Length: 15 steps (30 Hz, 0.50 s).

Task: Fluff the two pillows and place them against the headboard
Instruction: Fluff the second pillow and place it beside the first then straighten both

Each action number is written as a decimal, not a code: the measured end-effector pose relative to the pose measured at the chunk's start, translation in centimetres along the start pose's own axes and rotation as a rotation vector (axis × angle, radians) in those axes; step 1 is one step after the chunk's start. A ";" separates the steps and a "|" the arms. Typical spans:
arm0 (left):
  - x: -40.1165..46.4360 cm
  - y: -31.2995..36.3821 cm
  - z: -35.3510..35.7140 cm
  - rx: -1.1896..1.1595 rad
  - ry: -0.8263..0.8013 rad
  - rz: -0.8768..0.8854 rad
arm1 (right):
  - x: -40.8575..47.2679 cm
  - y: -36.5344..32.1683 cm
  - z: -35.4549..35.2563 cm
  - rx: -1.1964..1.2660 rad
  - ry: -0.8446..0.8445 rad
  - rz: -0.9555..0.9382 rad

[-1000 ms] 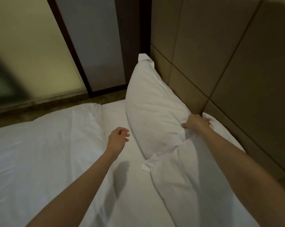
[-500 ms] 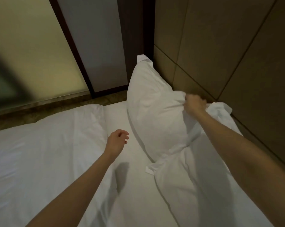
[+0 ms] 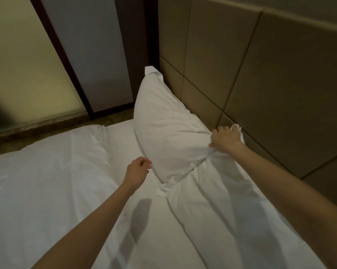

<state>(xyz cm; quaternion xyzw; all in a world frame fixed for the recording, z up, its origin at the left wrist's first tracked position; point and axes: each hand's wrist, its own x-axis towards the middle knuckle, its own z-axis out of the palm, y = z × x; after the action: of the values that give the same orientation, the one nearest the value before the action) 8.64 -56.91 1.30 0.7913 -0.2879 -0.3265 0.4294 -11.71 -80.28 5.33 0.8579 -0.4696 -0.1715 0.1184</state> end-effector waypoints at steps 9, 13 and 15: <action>-5.8 1.5 1.0 0.002 -0.030 0.041 | -6.4 1.5 -0.4 0.309 0.365 -0.052; -7.9 3.0 0.0 -0.030 -0.018 0.086 | -10.5 1.3 -2.2 0.797 0.484 -0.028; -9.2 3.5 -0.9 -0.030 -0.024 0.119 | -13.0 0.8 -3.1 1.054 0.505 -0.009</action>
<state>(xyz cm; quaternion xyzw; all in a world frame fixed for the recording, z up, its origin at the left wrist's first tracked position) 2.93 -51.34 7.23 0.7624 -0.3348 -0.3139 0.4563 -17.57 -69.56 10.85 0.8173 -0.4452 0.2947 -0.2168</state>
